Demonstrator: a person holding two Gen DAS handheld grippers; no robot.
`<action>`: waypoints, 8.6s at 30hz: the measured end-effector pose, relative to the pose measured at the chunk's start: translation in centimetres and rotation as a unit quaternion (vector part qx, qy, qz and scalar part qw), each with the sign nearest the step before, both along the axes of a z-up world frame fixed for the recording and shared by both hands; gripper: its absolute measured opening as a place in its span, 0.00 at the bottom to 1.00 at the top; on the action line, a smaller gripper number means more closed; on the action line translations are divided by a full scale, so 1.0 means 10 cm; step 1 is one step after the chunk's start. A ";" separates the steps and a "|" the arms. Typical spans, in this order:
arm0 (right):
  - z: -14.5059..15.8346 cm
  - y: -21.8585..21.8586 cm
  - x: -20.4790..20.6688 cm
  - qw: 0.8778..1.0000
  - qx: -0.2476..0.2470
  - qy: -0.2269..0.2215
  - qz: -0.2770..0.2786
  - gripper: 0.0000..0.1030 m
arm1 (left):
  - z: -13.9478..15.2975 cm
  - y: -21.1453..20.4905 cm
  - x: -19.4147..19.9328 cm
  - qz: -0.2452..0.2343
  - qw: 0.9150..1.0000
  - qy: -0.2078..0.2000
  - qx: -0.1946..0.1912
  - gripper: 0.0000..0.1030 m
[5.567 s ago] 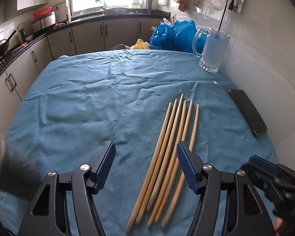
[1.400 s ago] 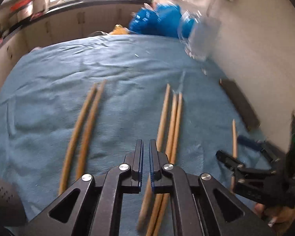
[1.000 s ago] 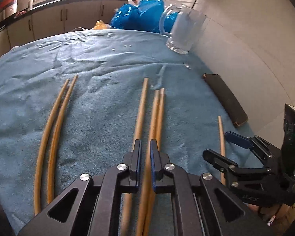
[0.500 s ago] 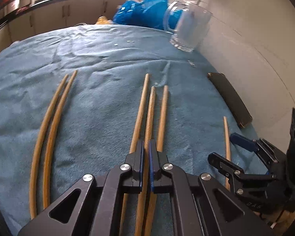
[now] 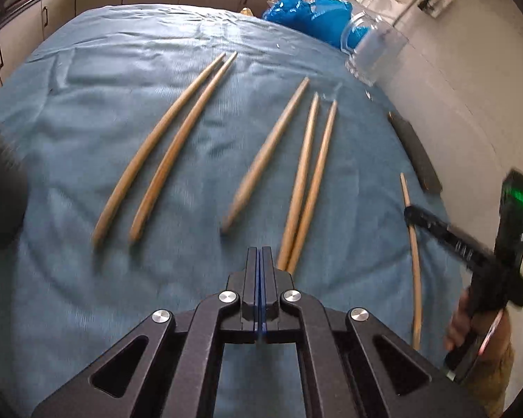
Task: Organize utensils
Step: 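Close the right tool on a chopstick while the left tool grasps another chopstick, then lift both held chopsticks and carry them over the grey holder, then open both tools to drop the chopsticks into the grey holder, then return both tools to the towel and close each on a chopstick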
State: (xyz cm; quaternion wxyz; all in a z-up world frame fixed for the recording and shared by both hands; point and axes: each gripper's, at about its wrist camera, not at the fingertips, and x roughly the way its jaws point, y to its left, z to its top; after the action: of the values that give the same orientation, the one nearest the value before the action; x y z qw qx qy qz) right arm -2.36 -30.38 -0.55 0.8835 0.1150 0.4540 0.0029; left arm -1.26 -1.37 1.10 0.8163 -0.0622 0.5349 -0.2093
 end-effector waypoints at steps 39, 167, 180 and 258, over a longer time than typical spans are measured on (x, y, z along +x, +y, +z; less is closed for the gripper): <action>-0.01 -0.10 0.18 0.999 0.035 0.006 0.001 0.08 | 0.06 -0.67 0.87 -0.022 0.992 -0.045 0.112 0.06; 2.16 3.16 0.54 0.924 0.091 -0.317 0.193 0.06 | 2.04 2.40 0.48 0.228 0.931 -0.280 -0.045 0.05; 1.78 3.06 0.61 0.944 0.080 -0.256 0.192 0.31 | 1.90 2.36 0.22 0.244 0.931 -0.273 -0.012 0.40; 0.02 0.33 0.48 0.997 -0.054 0.046 0.031 0.12 | 0.06 -0.33 0.05 0.003 0.999 0.012 0.032 0.07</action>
State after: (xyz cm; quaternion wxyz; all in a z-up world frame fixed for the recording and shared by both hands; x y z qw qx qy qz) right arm 2.48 -27.11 -0.38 0.8663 0.0530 0.4967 0.0006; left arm -0.71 -4.62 1.68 0.8117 -0.0398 0.5513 -0.1886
